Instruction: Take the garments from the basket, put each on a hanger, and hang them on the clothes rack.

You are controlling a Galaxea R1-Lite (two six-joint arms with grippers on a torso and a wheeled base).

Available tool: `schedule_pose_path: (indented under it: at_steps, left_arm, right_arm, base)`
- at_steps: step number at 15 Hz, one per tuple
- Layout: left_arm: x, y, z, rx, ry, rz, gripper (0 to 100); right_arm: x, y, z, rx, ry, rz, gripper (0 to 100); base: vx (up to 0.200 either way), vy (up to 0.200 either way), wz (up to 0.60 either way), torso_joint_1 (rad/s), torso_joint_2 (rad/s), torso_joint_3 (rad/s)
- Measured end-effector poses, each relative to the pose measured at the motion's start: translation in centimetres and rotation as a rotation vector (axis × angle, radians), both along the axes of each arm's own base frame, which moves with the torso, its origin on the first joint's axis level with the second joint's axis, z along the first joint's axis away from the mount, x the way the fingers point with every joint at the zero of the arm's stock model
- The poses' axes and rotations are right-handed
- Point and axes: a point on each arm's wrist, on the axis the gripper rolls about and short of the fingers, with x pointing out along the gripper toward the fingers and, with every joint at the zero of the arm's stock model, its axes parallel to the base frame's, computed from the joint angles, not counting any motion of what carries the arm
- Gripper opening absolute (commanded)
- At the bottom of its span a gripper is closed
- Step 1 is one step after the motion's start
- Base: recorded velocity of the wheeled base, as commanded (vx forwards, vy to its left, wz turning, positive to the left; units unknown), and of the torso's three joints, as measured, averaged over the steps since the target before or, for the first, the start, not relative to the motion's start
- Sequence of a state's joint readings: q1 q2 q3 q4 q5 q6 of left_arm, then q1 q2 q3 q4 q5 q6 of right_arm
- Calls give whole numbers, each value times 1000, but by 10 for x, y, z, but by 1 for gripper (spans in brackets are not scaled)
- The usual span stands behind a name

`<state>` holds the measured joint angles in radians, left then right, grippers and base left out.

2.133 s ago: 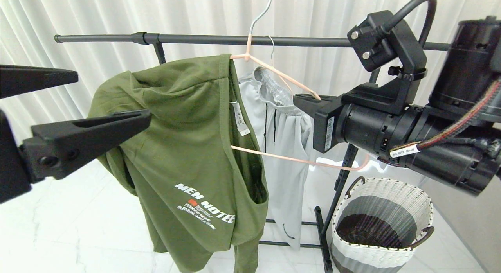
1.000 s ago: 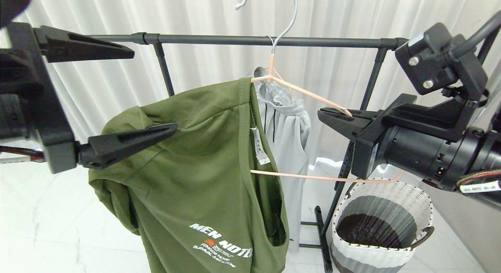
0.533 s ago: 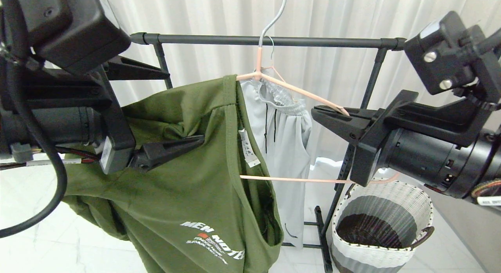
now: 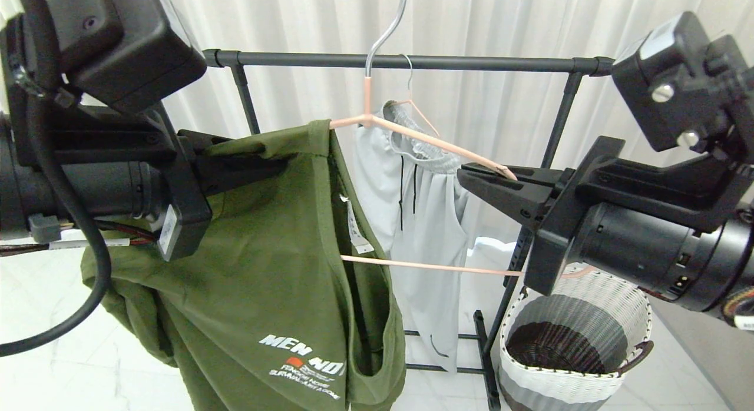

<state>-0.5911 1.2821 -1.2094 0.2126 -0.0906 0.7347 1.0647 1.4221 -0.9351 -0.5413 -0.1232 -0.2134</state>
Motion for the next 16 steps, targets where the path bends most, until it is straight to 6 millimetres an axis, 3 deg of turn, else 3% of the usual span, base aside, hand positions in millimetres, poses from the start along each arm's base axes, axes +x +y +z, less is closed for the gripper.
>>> schedule_pose_path:
  at_steps: [2,3,9,13,16]
  left_arm:
    - [0,0,0,3,2,1,0]
    - [0,0,-1,3,3,1,0]
    - [6,3,-2,-8,-50,47,0]
    - [17,8,-11,-40,-164,222,0]
    - [20,10,-13,-90,-155,326,0]
  right_arm:
    - [-1,0,0,0,0,2,0]
    - [-1,1,0,0,0,5,100]
    - [-1,-5,2,3,-8,-16,100]
    - [-4,-17,1,-9,-21,-29,100]
    - [-10,-17,-5,-33,-10,-4,100]
  base:
    - [0,0,0,0,0,0]
    - [0,0,0,0,0,0]
    - [0,0,0,0,0,0]
    - [0,0,0,0,0,0]
    - [0,0,0,0,0,0]
